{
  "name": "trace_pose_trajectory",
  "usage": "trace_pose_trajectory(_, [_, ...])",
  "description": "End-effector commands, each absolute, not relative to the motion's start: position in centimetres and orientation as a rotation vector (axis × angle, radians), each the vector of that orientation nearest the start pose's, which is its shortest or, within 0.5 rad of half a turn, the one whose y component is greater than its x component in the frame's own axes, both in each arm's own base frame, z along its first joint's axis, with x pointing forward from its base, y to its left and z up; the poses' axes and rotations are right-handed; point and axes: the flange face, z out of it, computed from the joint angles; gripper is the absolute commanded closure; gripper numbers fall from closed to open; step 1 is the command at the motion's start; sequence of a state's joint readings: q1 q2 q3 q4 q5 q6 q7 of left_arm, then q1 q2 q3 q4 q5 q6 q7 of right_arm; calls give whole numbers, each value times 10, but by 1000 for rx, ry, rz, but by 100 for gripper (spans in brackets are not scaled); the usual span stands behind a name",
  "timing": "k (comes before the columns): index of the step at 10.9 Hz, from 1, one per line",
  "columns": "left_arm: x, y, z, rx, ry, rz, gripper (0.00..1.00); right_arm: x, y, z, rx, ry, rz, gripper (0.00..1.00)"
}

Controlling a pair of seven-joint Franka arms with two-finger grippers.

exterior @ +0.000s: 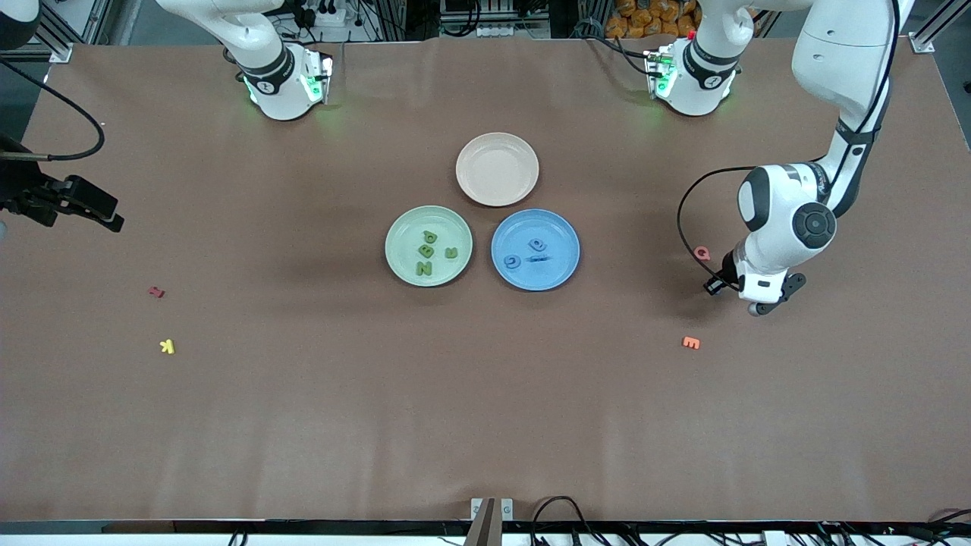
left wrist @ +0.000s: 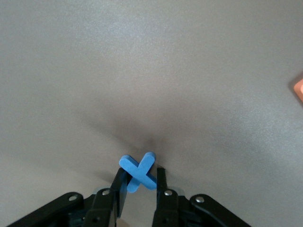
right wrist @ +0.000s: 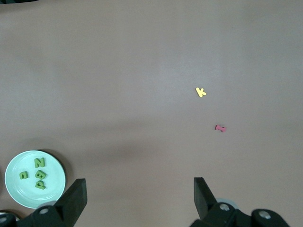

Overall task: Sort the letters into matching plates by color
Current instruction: 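Lower the left gripper onto the blue X and close it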

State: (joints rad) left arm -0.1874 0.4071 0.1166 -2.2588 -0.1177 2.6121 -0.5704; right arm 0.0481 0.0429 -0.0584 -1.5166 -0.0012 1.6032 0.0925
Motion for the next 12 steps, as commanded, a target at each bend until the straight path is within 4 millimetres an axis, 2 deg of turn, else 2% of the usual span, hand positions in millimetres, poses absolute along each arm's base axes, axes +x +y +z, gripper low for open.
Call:
trace_pose_trajectory(1, [533,-33,177,-2978,-838,79,100,573,-3,628,-3126,149,-74,0])
trace_pose_trajectory(4, [562,-39,208,-2957,-805,188,100,574,-2,626,-3126,149,-69,0])
trace_pose_trajectory(6, [571,-45,220,-2959,-793,208,100,574,-2,626,-3128,147,-69,0])
trace_pose_trajectory(9, [575,-76,227,-2996,-663,186,100,574,-2,625,-3128,144,-64,0])
trace_pose_trajectory(12, [578,-108,239,-3040,-660,166,100,574,-1,625,-3128,142,-64,0])
